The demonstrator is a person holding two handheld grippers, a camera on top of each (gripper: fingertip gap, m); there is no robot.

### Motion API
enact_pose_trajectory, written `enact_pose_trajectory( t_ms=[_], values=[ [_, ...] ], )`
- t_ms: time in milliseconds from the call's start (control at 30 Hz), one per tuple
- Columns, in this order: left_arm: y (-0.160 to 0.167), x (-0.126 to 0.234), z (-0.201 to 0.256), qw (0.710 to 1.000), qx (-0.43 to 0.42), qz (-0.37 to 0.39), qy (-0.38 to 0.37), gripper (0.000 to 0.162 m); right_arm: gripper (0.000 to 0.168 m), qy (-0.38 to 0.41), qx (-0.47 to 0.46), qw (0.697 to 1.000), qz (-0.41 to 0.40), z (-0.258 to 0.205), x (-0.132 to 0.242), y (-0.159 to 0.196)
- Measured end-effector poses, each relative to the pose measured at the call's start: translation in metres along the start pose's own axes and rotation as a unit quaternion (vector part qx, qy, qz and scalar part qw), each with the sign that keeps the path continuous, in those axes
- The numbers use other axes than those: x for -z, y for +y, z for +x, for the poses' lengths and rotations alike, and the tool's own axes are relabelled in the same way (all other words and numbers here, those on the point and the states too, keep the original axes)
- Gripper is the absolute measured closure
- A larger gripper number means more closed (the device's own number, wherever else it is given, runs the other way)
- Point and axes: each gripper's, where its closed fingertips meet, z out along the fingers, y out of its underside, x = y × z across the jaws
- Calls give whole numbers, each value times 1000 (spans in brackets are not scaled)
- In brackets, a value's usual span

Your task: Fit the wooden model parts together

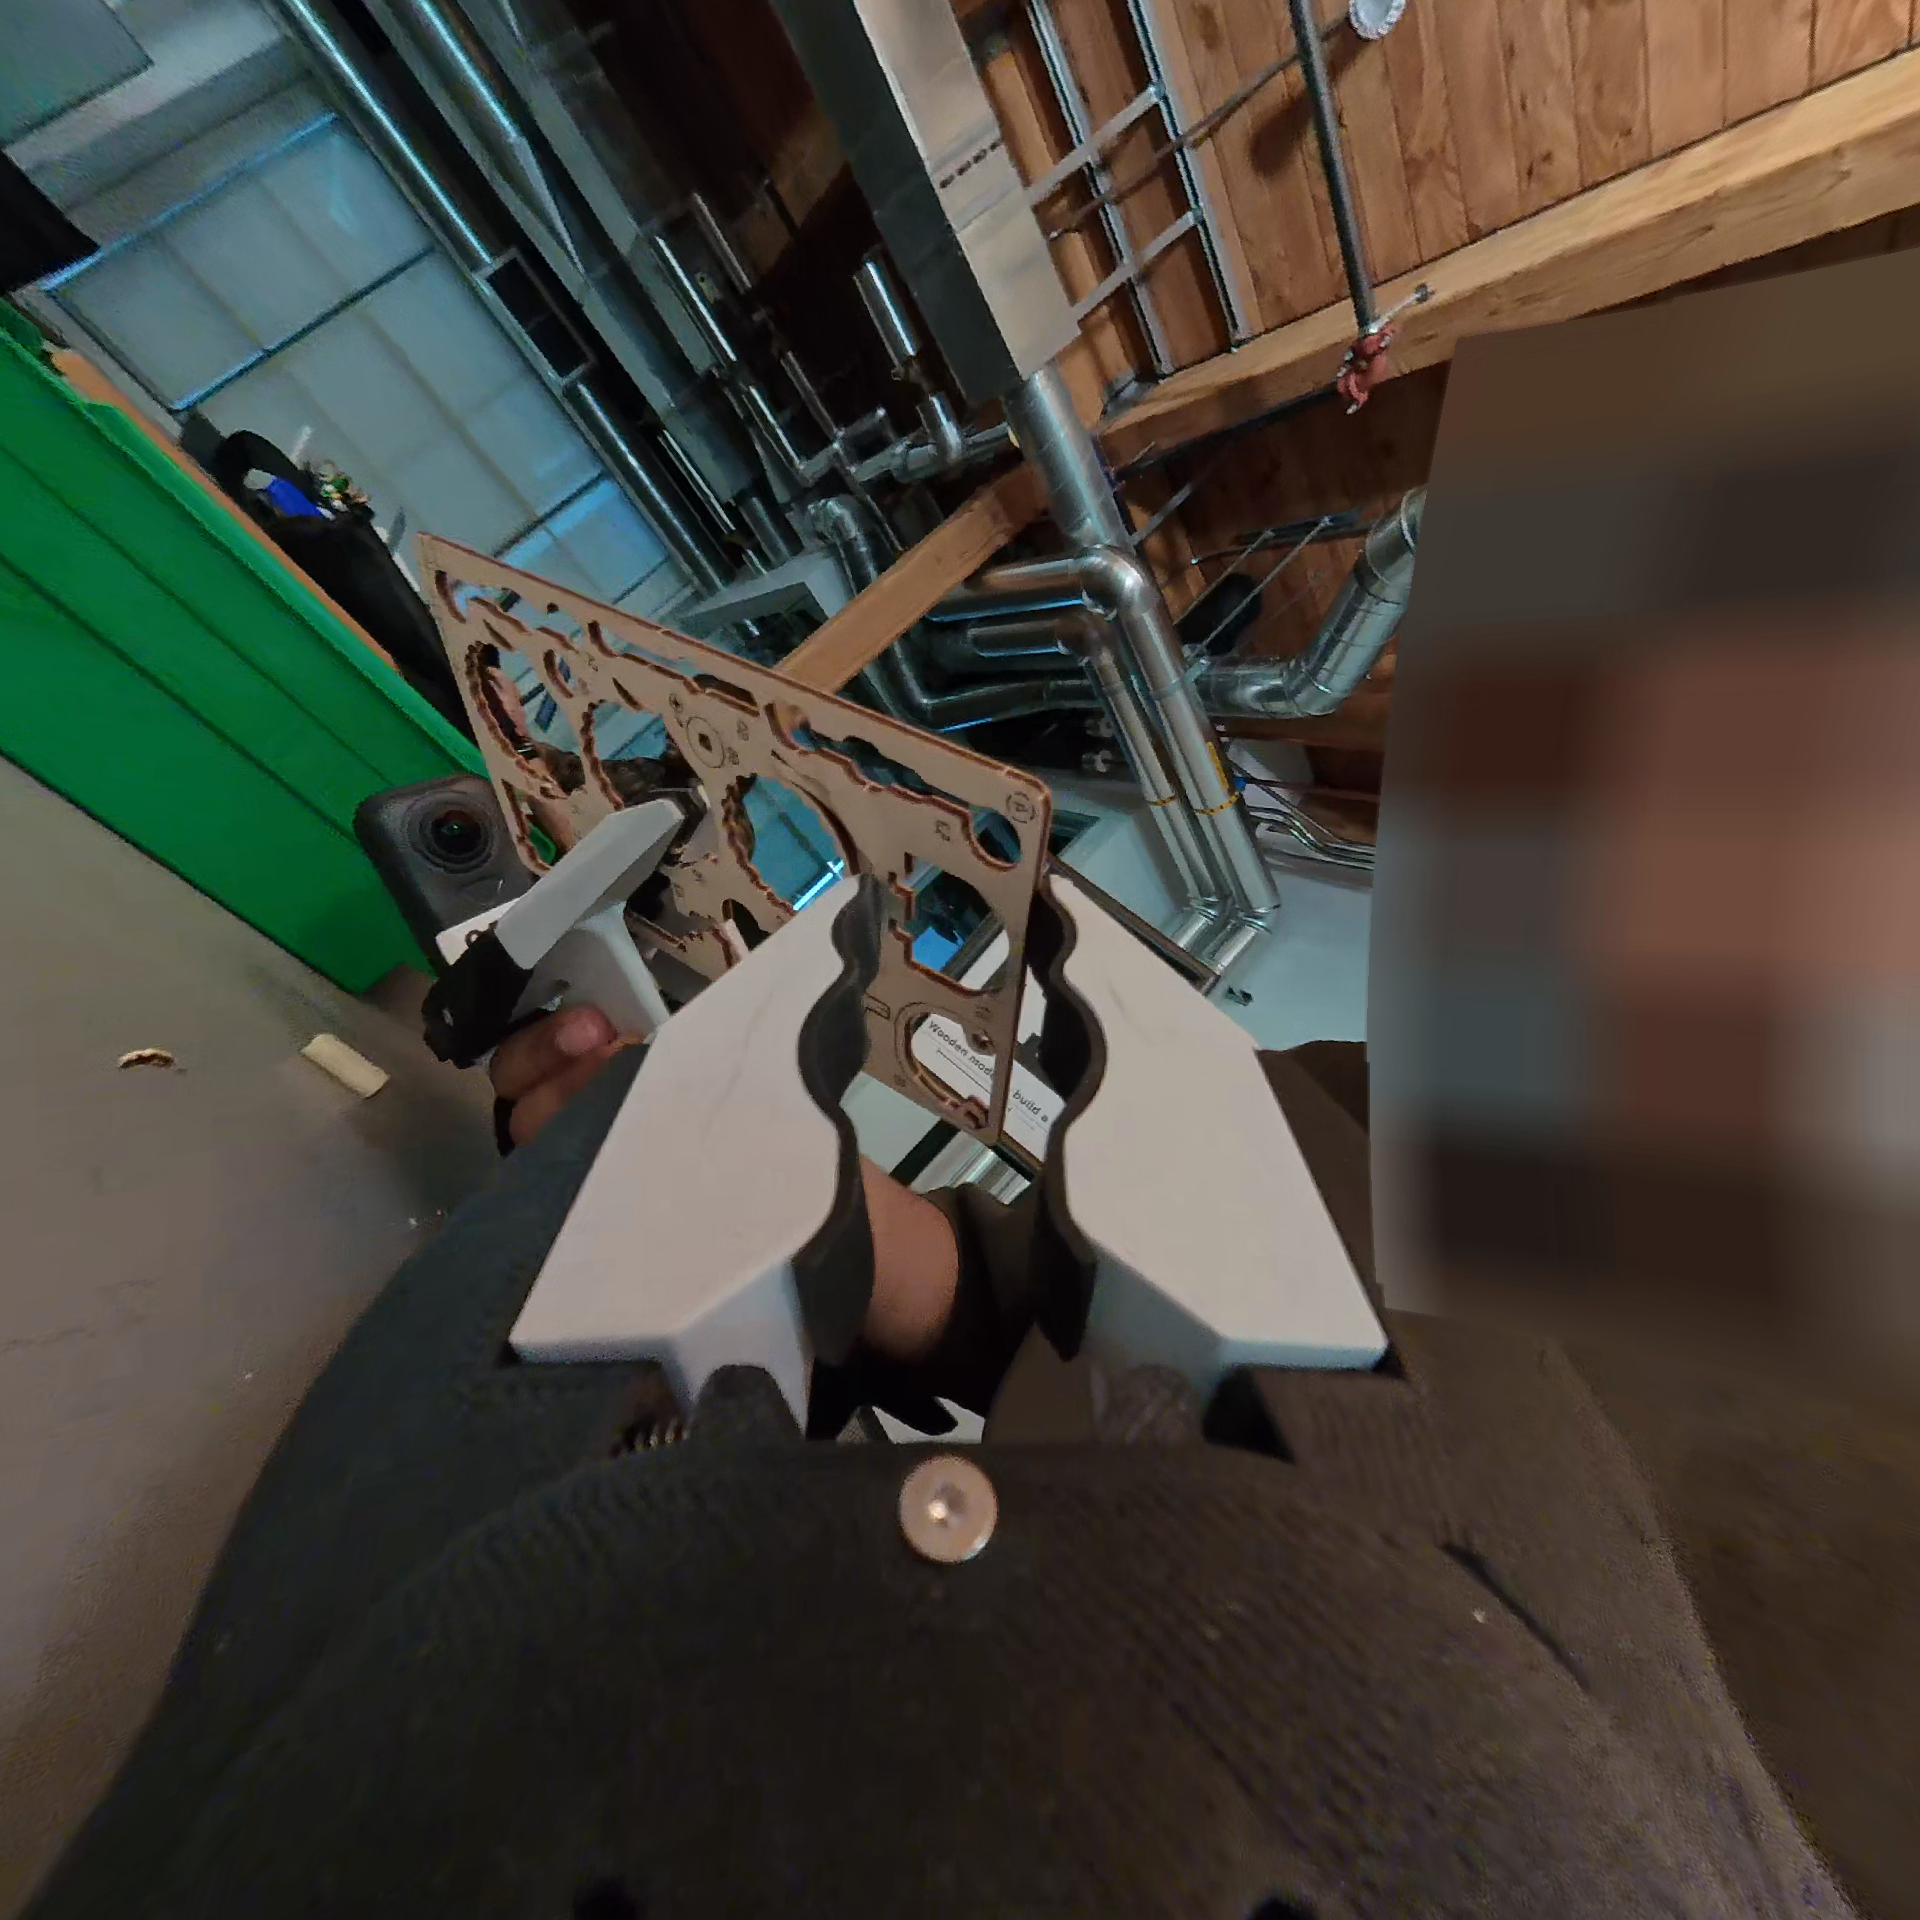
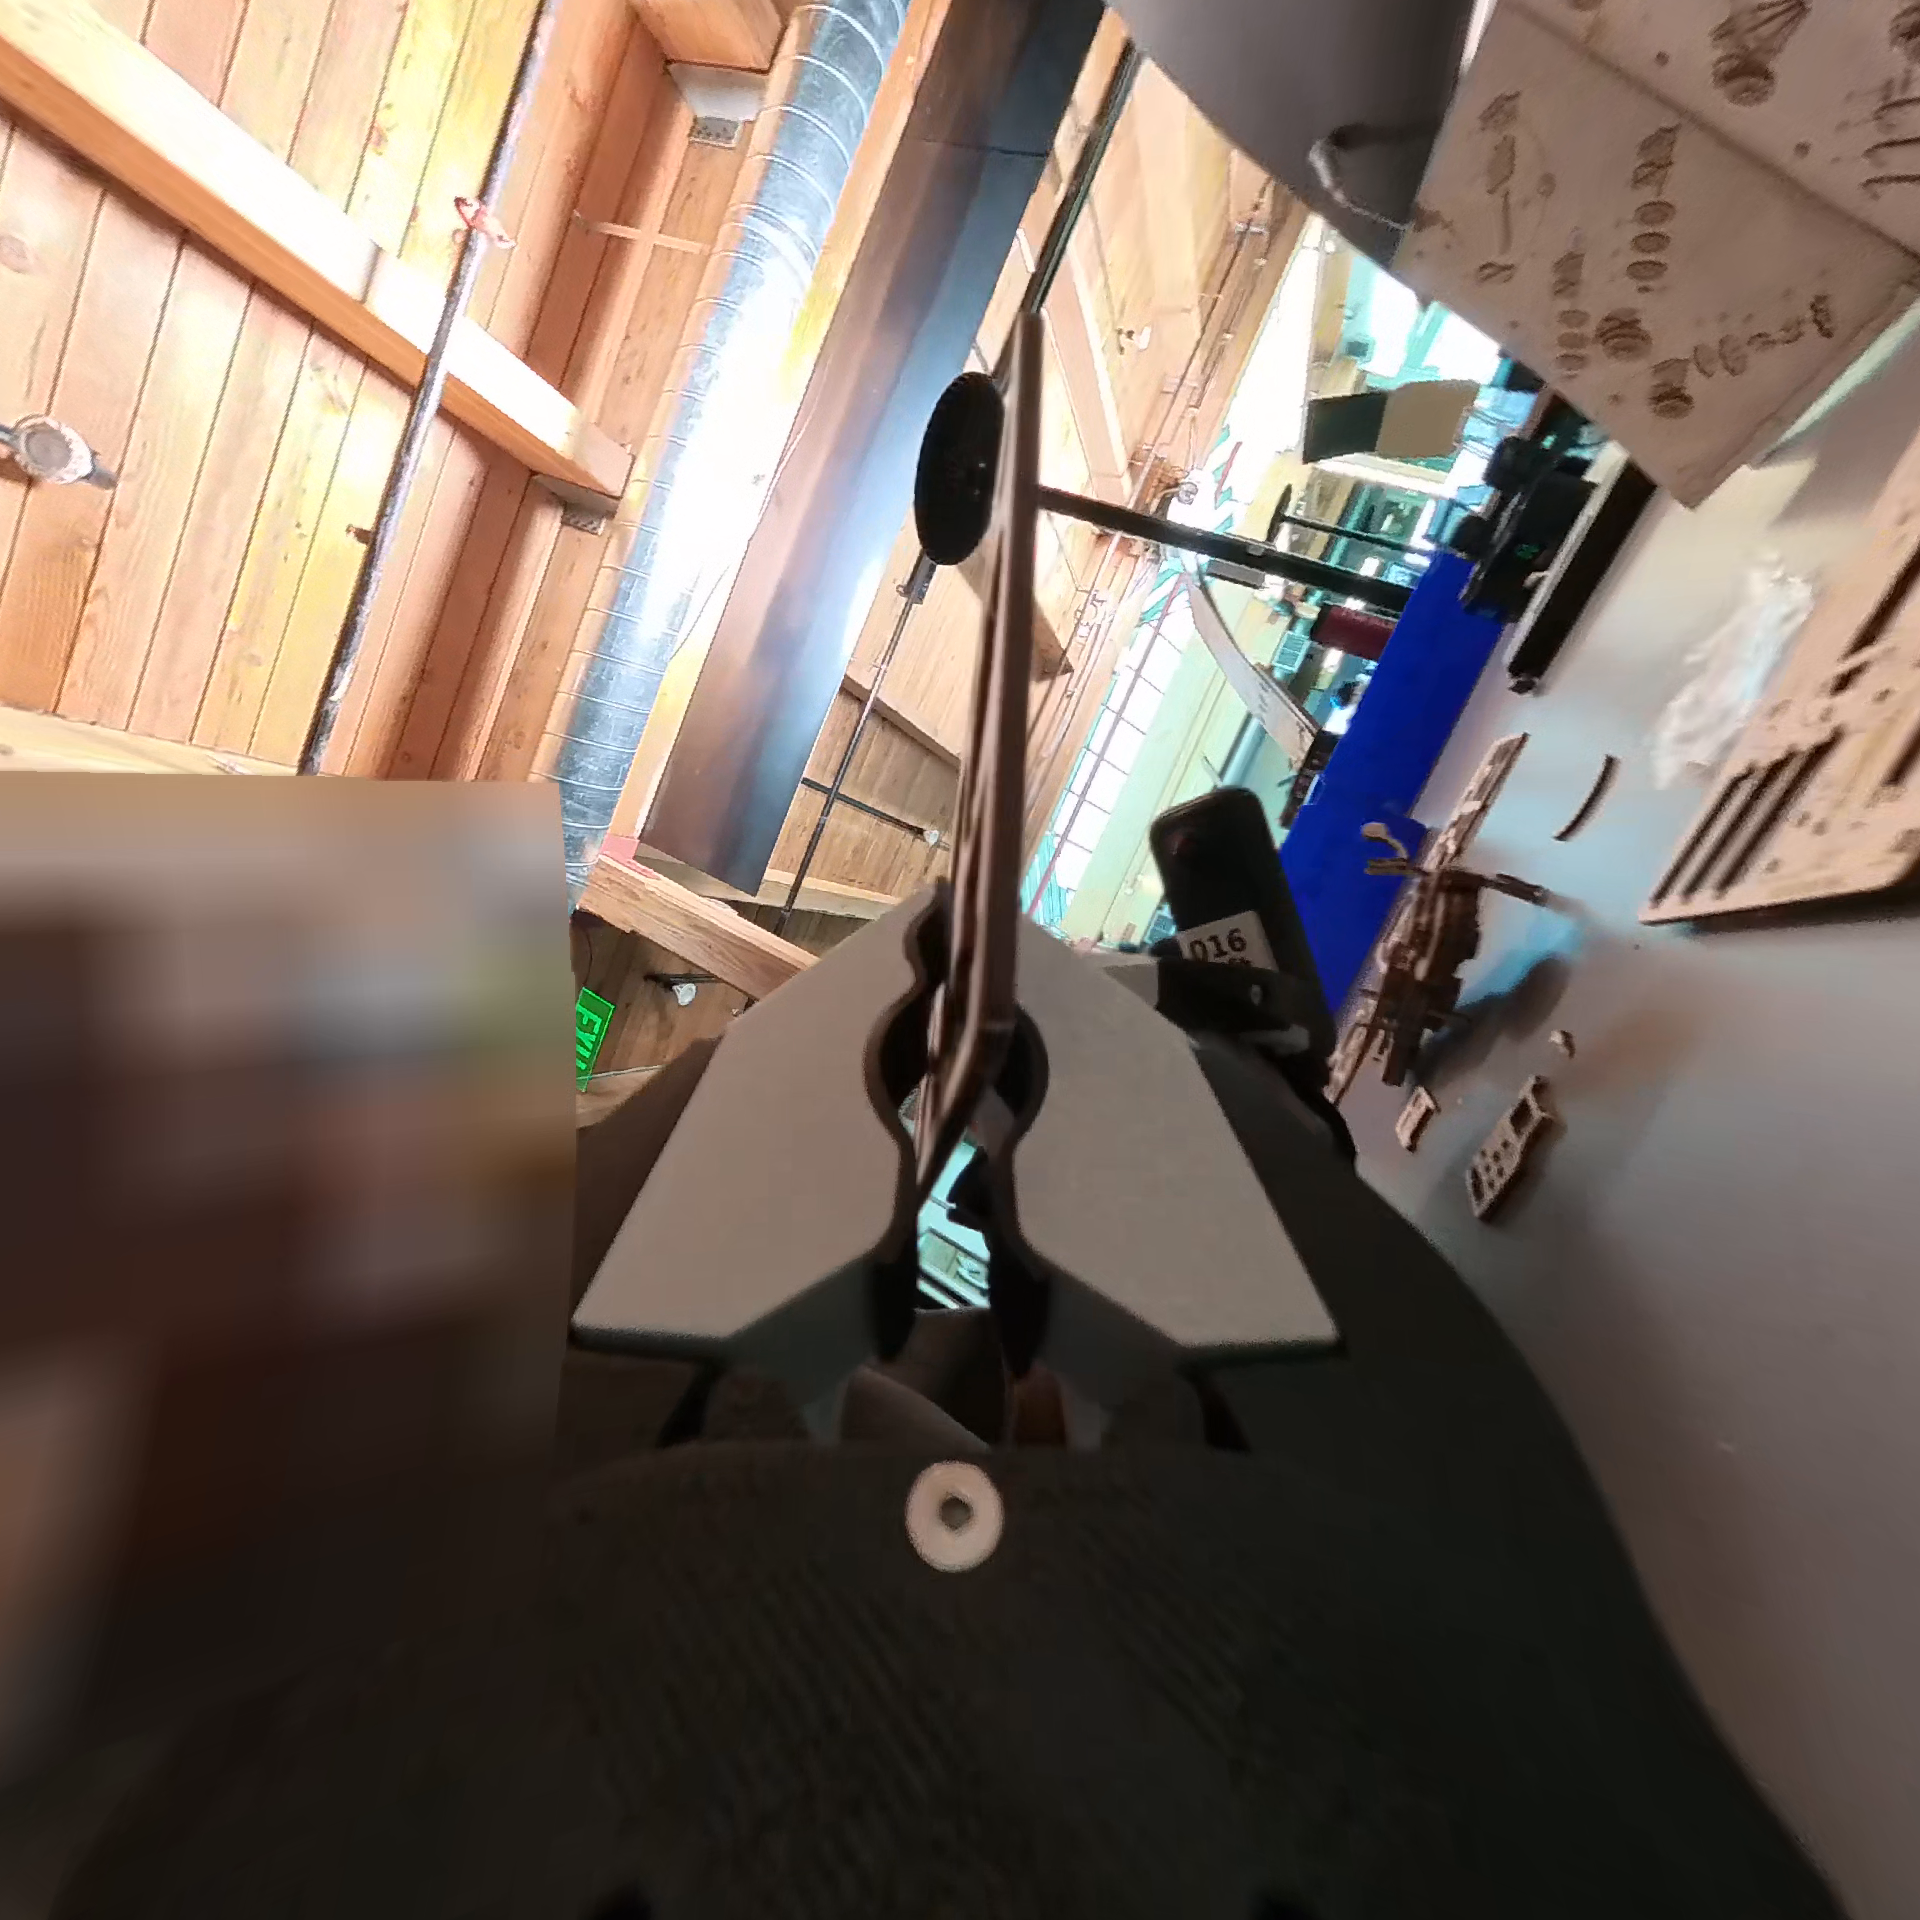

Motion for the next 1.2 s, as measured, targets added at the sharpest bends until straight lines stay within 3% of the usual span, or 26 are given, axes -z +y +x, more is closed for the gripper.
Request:
enact_pose_trajectory(
  t_ms=[33, 167, 233, 300, 367, 467, 567, 733, 1067, 1200],
  values=[
    [0, 0, -3, 1000, 3, 3, -5, 135, 167, 10, -3, 1000, 0, 3, 2, -2],
    [-12, 6, -17, 997, 39, 54, -32, 136, 163, 75, 23, 997, -14, 17, 9, -6],
    [-20, 11, -21, 994, 45, 84, -45, 136, 153, 104, 43, 993, -37, 20, 14, -5],
    [-26, 17, -26, 993, 25, 95, -72, 136, 143, 138, 69, 986, -69, 25, 19, -4],
    [-30, 23, -31, 989, -14, 93, -110, 136, 149, 173, 136, 970, -102, 27, 24, -2],
    [-32, 27, -33, 981, -84, 73, -156, 136, 154, 242, 304, 913, -126, 25, 24, -8],
    [-24, 23, -36, 974, -132, 31, -181, 136, 145, 245, 457, 843, -142, 7, 8, -1],
    [-3, 8, -34, 967, -177, -29, -183, 136, 149, 243, 542, 782, -188, 8, -6, 25],
    [12, -7, -22, 970, -182, -62, -152, 136, 161, 211, 526, 799, -202, 5, -7, 33],
    [12, -8, -24, 973, -165, -57, -154, 139, 164, 189, 487, 834, -179, -2, -8, 29]
  ],
)
